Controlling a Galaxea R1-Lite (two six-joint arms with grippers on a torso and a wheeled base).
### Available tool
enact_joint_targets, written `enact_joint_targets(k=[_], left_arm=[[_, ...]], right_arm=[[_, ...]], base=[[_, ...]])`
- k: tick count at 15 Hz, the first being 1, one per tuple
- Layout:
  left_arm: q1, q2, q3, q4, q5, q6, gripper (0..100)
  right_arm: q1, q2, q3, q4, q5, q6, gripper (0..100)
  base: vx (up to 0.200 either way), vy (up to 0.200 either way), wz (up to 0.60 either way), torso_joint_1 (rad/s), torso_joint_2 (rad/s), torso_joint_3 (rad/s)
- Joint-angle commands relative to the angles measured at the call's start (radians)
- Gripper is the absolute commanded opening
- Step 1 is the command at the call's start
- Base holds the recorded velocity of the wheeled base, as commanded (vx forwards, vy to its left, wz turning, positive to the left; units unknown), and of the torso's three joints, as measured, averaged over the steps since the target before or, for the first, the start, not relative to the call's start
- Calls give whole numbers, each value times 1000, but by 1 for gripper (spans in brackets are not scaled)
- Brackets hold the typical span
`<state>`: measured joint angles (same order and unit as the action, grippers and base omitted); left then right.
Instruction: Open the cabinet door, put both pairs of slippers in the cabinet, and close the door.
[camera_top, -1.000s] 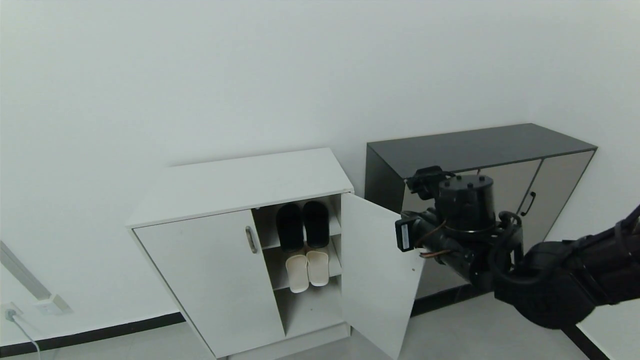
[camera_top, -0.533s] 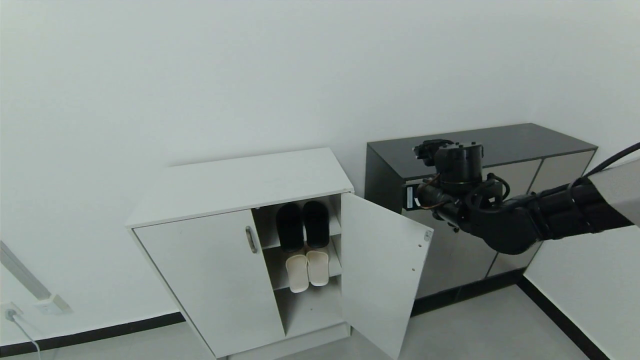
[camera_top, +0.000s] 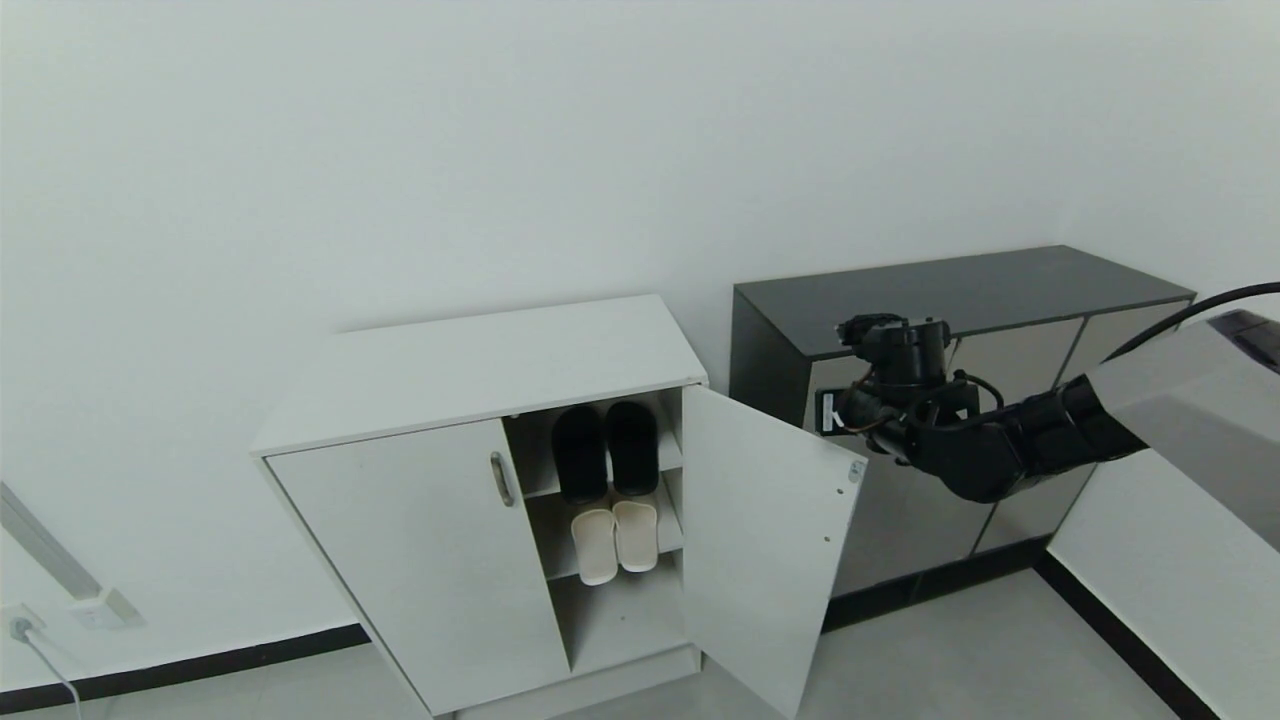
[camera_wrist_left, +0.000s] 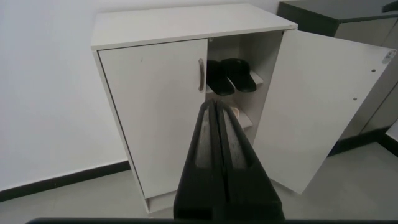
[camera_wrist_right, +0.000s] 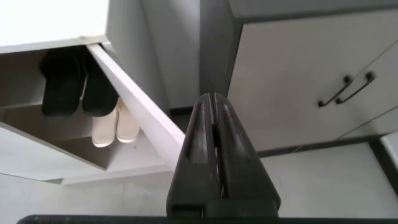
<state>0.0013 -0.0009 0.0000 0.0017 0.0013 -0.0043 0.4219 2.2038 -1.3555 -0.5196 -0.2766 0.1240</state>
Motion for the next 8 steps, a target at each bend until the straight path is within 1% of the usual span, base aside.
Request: enact_joint_targets(k=[1,8], left_arm=[[0,1,0,0,0,0,0],[0,1,0,0,0,0,0]], right_arm=[[-2,17,1,-2,0,0,0],[0,27,7,0,0,-1,0]], base=[[0,0,0,0,0,0],[0,0,0,0,0,0]])
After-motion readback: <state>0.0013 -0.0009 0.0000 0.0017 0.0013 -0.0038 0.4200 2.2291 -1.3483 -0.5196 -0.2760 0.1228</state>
